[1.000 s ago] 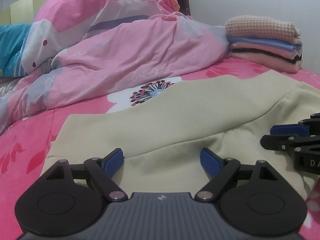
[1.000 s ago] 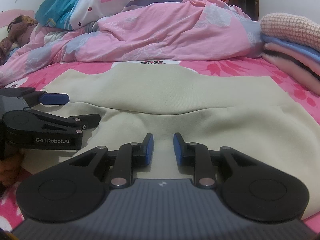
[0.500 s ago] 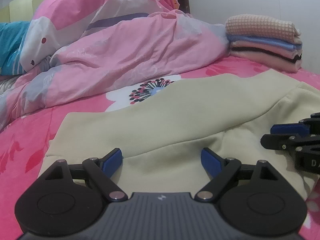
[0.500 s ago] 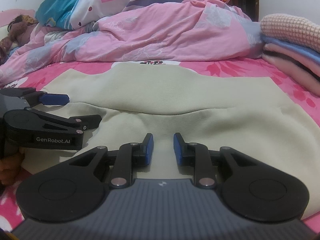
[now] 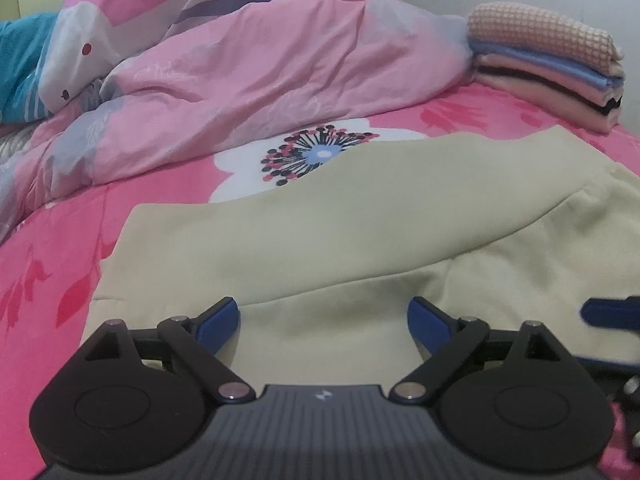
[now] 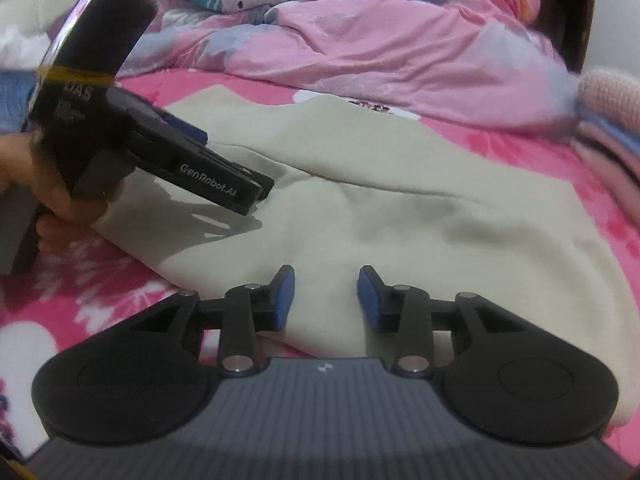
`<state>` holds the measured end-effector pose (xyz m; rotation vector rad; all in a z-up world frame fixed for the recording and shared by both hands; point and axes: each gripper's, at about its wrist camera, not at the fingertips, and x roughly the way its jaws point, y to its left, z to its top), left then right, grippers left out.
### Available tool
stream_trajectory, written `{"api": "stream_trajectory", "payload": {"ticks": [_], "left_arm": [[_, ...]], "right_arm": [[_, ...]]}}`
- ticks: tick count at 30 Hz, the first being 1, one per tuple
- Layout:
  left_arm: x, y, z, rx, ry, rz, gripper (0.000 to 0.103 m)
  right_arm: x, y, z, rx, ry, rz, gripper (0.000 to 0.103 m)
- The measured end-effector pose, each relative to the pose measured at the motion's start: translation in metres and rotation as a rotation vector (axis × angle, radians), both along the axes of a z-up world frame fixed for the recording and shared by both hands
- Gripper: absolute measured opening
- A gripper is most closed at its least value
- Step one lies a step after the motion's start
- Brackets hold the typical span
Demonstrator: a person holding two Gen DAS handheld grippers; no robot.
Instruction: Fold clothes
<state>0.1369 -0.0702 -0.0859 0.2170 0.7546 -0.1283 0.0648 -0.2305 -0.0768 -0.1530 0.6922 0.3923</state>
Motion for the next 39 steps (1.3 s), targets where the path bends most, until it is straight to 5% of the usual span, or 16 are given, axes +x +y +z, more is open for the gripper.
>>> {"api": "stream_trajectory", "payload": {"ticks": [5, 7, 9, 11, 15, 21, 27, 30, 34, 39], "left_arm": [[0.002, -0.001, 0.001, 0.002, 0.021, 0.011, 0.096], [0.003, -0.002, 0.002, 0.003, 0.029, 0.016, 0.098], [0.002, -0.003, 0.002, 0.007, 0.031, 0.019, 0.1], [0.002, -0.003, 0.002, 0.01, 0.031, 0.024, 0.102], [0.003, -0.003, 0.002, 0.008, 0.039, 0.031, 0.103], [0.002, -0.004, 0.002, 0.015, 0.035, 0.035, 0.103], [0.003, -0.005, 0.003, 0.018, 0.035, 0.042, 0.103], [0.003, -0.006, 0.003, 0.02, 0.036, 0.045, 0.103], [-0.003, -0.002, 0.005, -0.001, 0.016, 0.027, 0.103], [-0.011, 0.004, 0.007, -0.029, -0.011, 0.003, 0.103]], "right_arm": [[-0.003, -0.002, 0.023, -0.013, -0.043, -0.03, 0.038], [-0.002, -0.001, 0.004, -0.053, 0.019, -0.001, 0.04], [-0.007, -0.003, -0.009, -0.058, -0.021, 0.024, 0.041], [0.0, -0.006, -0.001, -0.031, 0.016, -0.002, 0.041], [0.004, -0.011, 0.025, -0.064, -0.084, -0.065, 0.042], [0.024, -0.036, -0.011, -0.08, -0.03, -0.138, 0.043], [0.045, -0.032, 0.029, -0.025, -0.071, -0.179, 0.042], [0.069, -0.033, 0.027, -0.015, -0.086, -0.218, 0.042], [0.093, -0.044, -0.011, 0.007, -0.023, -0.253, 0.043], [0.097, -0.043, 0.022, 0.032, 0.0, -0.289, 0.042]]}}
